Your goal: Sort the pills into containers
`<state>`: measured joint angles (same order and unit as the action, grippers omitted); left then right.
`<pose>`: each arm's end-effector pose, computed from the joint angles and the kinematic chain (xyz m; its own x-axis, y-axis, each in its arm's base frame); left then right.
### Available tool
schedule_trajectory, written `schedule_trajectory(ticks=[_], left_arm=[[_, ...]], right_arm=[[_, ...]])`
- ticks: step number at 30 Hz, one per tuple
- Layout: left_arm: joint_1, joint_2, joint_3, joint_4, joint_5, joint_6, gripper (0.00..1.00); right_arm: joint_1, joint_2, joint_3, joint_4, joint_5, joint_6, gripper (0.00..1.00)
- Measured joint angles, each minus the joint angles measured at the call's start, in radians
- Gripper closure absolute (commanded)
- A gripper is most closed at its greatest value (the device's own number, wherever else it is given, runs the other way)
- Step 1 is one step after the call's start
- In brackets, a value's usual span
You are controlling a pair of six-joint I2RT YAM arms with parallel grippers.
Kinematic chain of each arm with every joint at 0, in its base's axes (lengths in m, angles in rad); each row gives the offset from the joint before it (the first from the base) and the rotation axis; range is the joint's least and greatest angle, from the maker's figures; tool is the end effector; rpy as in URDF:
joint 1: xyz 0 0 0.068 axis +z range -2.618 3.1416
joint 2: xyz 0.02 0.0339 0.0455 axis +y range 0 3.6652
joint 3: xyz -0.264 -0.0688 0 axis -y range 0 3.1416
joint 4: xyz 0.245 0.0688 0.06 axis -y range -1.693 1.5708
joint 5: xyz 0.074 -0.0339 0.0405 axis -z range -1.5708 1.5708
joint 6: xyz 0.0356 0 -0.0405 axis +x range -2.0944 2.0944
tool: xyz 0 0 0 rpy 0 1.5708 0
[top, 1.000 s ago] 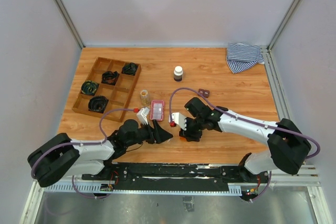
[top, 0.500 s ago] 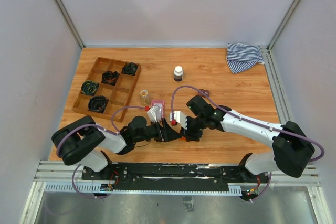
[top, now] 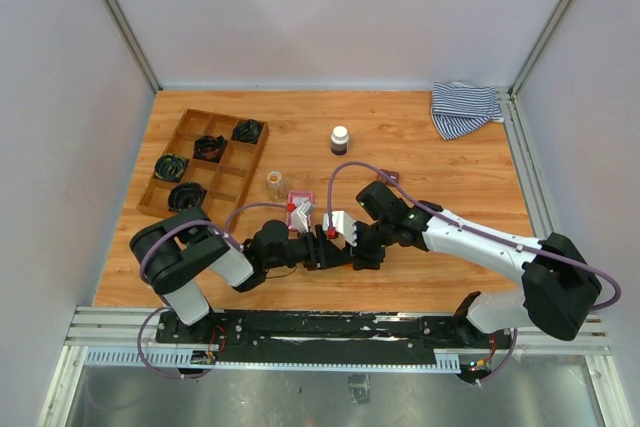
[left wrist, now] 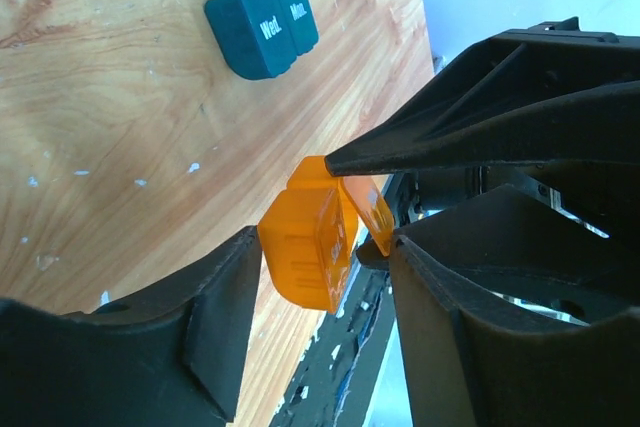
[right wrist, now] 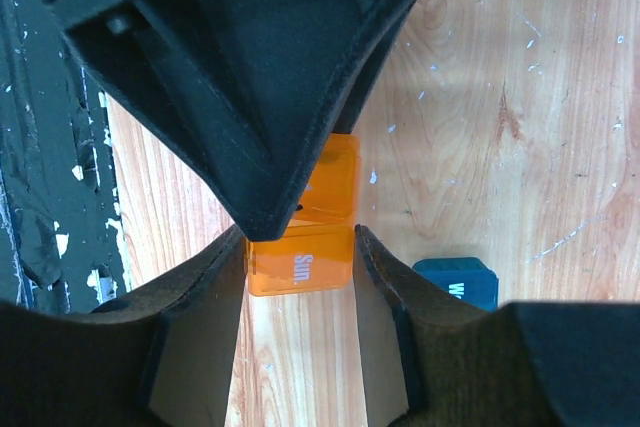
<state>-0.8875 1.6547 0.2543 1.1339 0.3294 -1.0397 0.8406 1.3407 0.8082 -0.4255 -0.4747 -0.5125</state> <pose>0.1468 -0.1986 0.1169 -0.8868 -0.2030 -0.4151 0.3281 0.3561 -0.8750 0.1627 0.2061 0.2114 -0.0646 -0.7260 -0.6846 -0.9979 0.0475 0.0438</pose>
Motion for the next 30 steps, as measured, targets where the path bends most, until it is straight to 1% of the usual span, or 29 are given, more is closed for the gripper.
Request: schedule_trajectory(ticks=[4,7,8,10,15,16,21,23,26,30], left_arm=[[-0.005,0.036,0.008,0.04,0.015,-0.02,0.56],[-0.005,0.045,0.008,0.047,0.023,-0.03,0.73],[-0.005,0.048,0.008,0.047,0.02,-0.034,0.77],[-0.005,0.053,0.008,0.046,0.018,-0.039,0.81],[-0.005,0.06,0.008,0.055,0.023,-0.043,0.98],[-0.005,0.061,0.008,0.058,0.023,-0.043,0.99],[-0.005,0.065,0.008,0.078,0.025,-0.047,1.0],[-0.005,0.065,0.008,0.097,0.028,-0.05,1.0],[-0.006,0.065,0.008,0.117,0.026,-0.05,1.0],[-0.005,0.065,0.008,0.126,0.024,-0.05,1.0]], right_arm=[[0.0,-0.003,0.001,-0.004,-0.005,0.0,0.62],[-0.003,-0.003,0.001,-0.014,-0.005,0.001,0.62],[-0.004,-0.004,0.001,-0.018,-0.007,0.002,0.62],[-0.004,-0.007,0.001,-0.031,-0.012,0.003,0.62],[-0.004,-0.009,0.001,-0.036,-0.015,0.005,0.6],[-0.004,-0.011,0.001,-0.037,-0.015,0.005,0.59],[-0.007,-0.024,0.001,-0.042,-0.006,0.009,0.45],[-0.013,-0.024,0.001,-0.038,0.003,0.014,0.42],[-0.032,-0.029,0.002,-0.036,0.008,0.021,0.38],[-0.05,-0.06,0.002,-0.036,0.013,0.027,0.36]])
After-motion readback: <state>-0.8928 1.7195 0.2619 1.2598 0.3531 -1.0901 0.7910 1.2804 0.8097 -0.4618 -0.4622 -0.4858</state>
